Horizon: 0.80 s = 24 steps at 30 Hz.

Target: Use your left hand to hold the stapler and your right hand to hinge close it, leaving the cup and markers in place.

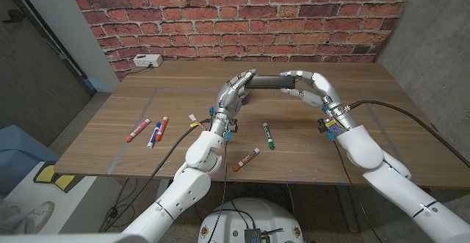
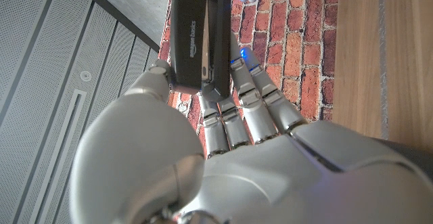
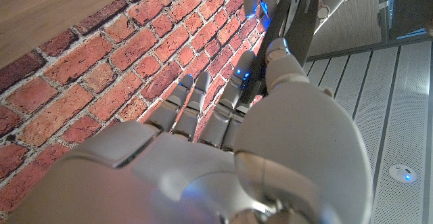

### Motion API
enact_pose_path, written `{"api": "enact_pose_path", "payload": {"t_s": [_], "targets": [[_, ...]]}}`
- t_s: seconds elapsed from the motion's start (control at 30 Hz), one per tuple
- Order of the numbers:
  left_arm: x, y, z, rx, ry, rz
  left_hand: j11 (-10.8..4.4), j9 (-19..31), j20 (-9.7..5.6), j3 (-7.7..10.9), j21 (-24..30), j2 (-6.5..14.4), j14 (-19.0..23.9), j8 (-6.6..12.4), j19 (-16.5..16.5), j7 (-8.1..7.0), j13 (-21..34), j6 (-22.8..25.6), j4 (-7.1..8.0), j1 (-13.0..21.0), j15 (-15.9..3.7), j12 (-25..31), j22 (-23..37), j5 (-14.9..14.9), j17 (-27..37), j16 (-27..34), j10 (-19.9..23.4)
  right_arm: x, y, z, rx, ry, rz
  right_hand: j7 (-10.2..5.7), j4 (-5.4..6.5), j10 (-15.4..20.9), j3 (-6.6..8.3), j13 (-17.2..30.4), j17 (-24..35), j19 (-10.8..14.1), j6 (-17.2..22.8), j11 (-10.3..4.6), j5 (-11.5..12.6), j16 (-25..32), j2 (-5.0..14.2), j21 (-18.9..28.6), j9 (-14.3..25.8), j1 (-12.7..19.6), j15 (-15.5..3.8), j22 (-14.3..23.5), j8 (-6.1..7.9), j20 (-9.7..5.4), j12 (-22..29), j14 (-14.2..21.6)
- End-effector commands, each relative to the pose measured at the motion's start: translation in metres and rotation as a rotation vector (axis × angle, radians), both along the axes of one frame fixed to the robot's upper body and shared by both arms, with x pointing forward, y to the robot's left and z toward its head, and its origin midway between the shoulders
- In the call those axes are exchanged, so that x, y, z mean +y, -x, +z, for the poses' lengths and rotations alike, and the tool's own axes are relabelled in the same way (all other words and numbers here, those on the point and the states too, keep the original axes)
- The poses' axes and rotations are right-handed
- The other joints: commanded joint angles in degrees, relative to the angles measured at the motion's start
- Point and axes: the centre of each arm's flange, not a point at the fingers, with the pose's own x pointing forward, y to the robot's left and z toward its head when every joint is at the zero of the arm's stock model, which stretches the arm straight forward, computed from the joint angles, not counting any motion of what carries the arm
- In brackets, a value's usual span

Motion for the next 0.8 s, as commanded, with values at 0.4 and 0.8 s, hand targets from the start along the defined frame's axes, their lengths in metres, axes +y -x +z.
{"api": "enact_pose_path", "payload": {"t_s": [0.4,0.8], "targets": [[-0.0003,0.0044,-0.0031,-0.031,0.058,0.057,-0.65,-0.1,-5.15,0.48,3.3,12.5,5.4,0.73,0.8,-0.62,-1.2,2.5,-0.84,17.2,-9.80,-0.8,1.3,-1.2,-1.3,-1.5,1.9,0.0017,0.0058,0.0008,-0.005,0.005,0.005,-2.80,2.10,0.1,2.60,0.8,0.5,0.1,4.0,-0.05,-0.1,0.4,3.63,0.3,0.2,3.8,-10.76,0.2,-0.07,-0.17,0.7,0.8],[0.0034,0.0015,-0.0060,-0.045,0.033,0.007,-0.39,-1.7,-4.91,2.36,7.4,16.3,3.6,-2.61,-3.0,-1.86,-5.5,-0.8,1.87,18.2,-9.55,-6.9,2.4,-0.7,-6.4,-6.4,-1.3,0.0078,0.0044,0.0040,-0.005,0.007,0.000,-2.84,2.16,0.1,2.59,1.0,0.7,0.2,4.0,-0.09,-0.1,0.4,3.61,0.4,0.2,3.9,-10.73,0.2,-0.19,-0.18,0.9,1.0]]}}
